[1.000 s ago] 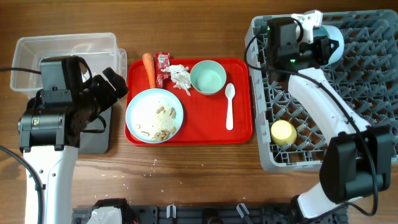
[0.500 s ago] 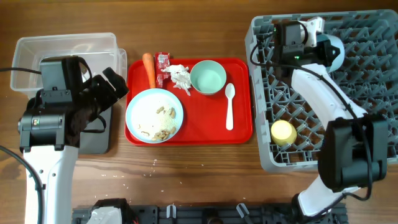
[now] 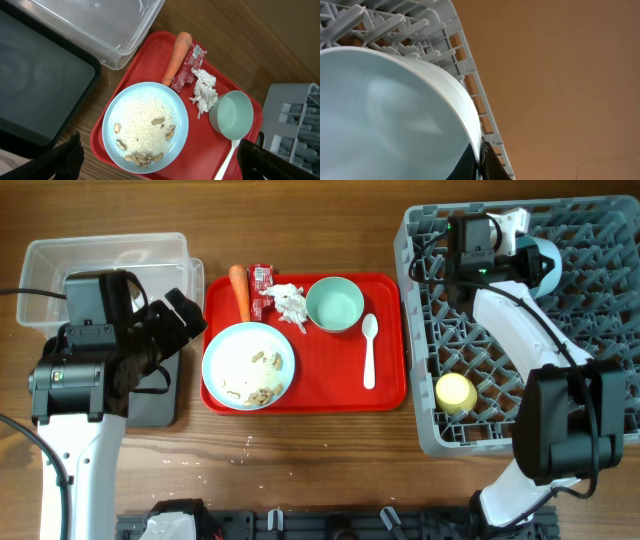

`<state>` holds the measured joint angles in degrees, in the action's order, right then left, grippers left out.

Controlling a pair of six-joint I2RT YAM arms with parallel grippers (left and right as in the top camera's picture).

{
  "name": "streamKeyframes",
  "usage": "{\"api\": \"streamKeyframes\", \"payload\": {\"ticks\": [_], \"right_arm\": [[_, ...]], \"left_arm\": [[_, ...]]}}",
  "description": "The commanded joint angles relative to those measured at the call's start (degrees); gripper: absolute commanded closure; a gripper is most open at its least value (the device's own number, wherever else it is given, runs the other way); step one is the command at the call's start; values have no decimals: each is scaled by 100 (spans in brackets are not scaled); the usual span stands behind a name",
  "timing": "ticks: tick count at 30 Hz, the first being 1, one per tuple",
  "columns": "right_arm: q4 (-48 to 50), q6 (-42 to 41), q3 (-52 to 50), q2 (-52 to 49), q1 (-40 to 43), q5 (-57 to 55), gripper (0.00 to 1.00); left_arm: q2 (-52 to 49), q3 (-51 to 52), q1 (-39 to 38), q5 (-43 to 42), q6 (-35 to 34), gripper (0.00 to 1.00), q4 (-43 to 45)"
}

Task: Sort waste into correct bins and load items into the dishwasher rack
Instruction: 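Grasp the second light-blue bowl with the right gripper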

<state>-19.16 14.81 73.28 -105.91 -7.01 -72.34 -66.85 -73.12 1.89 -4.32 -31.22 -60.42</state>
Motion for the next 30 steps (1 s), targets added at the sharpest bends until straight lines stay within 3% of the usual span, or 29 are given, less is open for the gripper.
{"api": "streamKeyframes", "payload": {"ticks": [1, 7, 8, 9, 13, 19, 22, 27, 30], "right_arm": [[17, 13, 9, -179, 11, 358, 96], [-459, 2, 11, -179, -365, 1440, 92], [-586, -35, 11, -177, -487, 1436, 82], [-745, -302, 11, -162, -640, 1342, 64], [-1314, -1646, 37, 35, -1228, 1335, 25], [-1818, -2076, 249, 966, -1926, 3224, 22], [-1718, -2103, 251, 1416, -2236, 5250, 37], [-1572, -3309, 247, 1110, -2293, 7191, 39], [-1451, -3842, 247, 592, -2293, 7285, 45]], "left_arm": [[-33, -9, 31, 79, -79, 0, 13], [-33, -9, 33, 79, -79, 0, 13], [-33, -9, 33, 79, -79, 0, 13], [-33, -9, 31, 79, -79, 0, 13], [-33, -9, 31, 79, -79, 0, 13], [-33, -9, 33, 79, -79, 0, 11], [-33, -9, 33, 79, -79, 0, 13], [-33, -9, 33, 79, -79, 0, 13], [-33, -9, 33, 79, -79, 0, 13]]}}
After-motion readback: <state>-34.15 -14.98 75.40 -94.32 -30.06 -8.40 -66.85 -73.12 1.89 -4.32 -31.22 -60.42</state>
